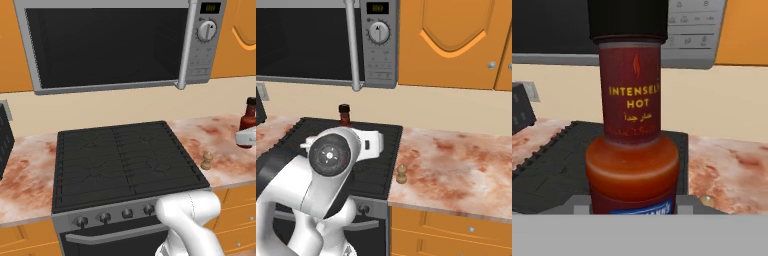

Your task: Take 2 condiments from the cabinet and move them on the counter near the stove.Make sure the condiments are lined up with each other, next to each other.

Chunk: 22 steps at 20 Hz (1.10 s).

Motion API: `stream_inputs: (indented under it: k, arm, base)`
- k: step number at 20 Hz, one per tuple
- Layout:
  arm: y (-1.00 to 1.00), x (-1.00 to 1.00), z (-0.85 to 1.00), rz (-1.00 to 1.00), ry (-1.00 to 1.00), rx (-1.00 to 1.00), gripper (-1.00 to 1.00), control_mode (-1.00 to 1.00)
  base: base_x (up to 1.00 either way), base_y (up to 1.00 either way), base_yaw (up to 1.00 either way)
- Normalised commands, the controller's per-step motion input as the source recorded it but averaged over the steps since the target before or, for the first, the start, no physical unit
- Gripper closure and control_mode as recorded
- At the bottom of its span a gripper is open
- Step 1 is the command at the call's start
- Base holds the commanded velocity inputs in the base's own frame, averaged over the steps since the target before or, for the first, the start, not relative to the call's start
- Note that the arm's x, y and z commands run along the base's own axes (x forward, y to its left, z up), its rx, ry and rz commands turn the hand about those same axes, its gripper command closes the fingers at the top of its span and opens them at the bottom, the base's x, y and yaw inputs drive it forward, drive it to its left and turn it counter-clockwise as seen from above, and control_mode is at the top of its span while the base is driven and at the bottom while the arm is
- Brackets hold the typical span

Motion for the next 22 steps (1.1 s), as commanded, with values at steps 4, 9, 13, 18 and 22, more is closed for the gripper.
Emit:
stream_inputs:
  k: [4,9,13,18,22]
  arm:
    - [-0.38,0.10,-0.18,0.09,0.00,0.00,1.00,-1.00]
    - [-0.24,0.08,-0.36,0.21,0.00,0.00,1.00,-1.00]
    - [-0.15,0.17,-0.42,0.20,0.00,0.00,1.00,-1.00]
    - [-0.13,0.11,-0.39,0.16,-0.03,0.00,1.00,-1.00]
    - [-0.27,0.06,-0.36,0.13,-0.08,0.01,1.00,-1.00]
  base:
    - [0.00,0.00,0.00]
    - [0.00,0.00,0.00]
    - [0.00,0.00,0.00]
    - [0.00,0.00,0.00]
    - [0.00,0.00,0.00]
